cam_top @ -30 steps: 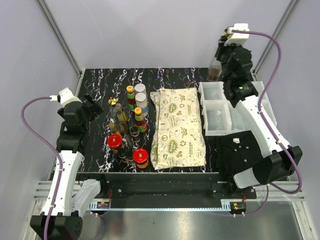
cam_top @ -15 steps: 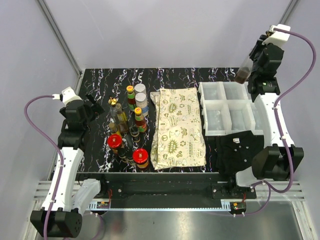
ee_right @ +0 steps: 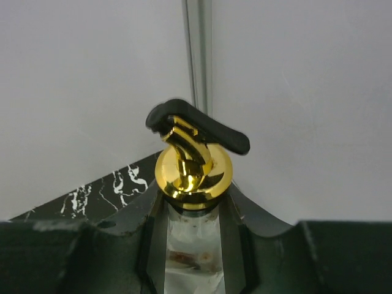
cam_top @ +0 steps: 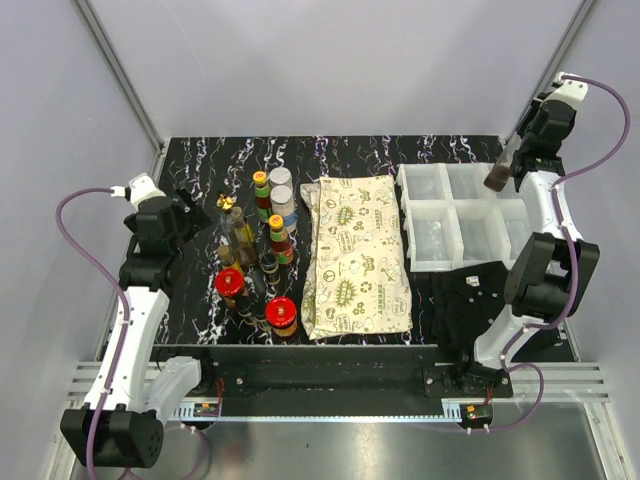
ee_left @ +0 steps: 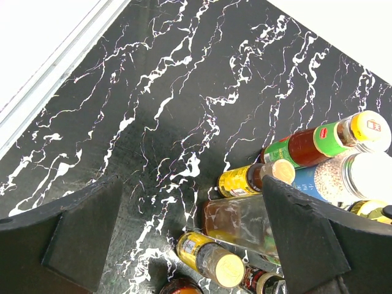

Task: Organize the condiment bottles
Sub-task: Place the bottle in the storage box, then pick up the bottle from the center of the board.

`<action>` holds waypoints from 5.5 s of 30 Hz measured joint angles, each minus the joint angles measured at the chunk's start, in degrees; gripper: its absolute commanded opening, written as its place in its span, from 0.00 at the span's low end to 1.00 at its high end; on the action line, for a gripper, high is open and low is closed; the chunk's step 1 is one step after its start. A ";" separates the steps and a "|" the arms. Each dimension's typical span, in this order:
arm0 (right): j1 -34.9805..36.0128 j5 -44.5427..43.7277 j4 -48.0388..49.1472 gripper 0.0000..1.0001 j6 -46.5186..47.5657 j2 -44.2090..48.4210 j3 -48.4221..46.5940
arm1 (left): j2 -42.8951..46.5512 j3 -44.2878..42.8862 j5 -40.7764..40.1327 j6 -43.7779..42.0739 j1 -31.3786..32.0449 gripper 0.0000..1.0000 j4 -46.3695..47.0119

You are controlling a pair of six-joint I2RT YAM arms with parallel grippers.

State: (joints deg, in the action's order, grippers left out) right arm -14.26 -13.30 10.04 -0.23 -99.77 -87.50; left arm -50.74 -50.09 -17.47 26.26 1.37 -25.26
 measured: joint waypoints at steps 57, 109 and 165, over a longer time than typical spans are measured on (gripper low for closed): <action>-3.32 8.37 2.99 0.96 2.56 -21.90 -15.65 | -7.96 -2.10 -6.75 -0.33 -0.79 0.99 0.09; 56.39 44.41 -16.37 0.91 0.98 13.97 3.52 | 10.19 3.85 1.03 3.58 -1.05 0.99 -5.27; 67.34 32.83 0.96 0.12 -1.27 -24.50 -18.34 | 5.22 3.82 -7.80 8.72 -5.11 0.99 -11.15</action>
State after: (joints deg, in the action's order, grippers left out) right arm 53.08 19.53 11.00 -1.50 -124.27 -105.84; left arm -45.52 -46.26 -25.28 34.98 -3.75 -36.40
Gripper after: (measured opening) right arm 0.460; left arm 0.987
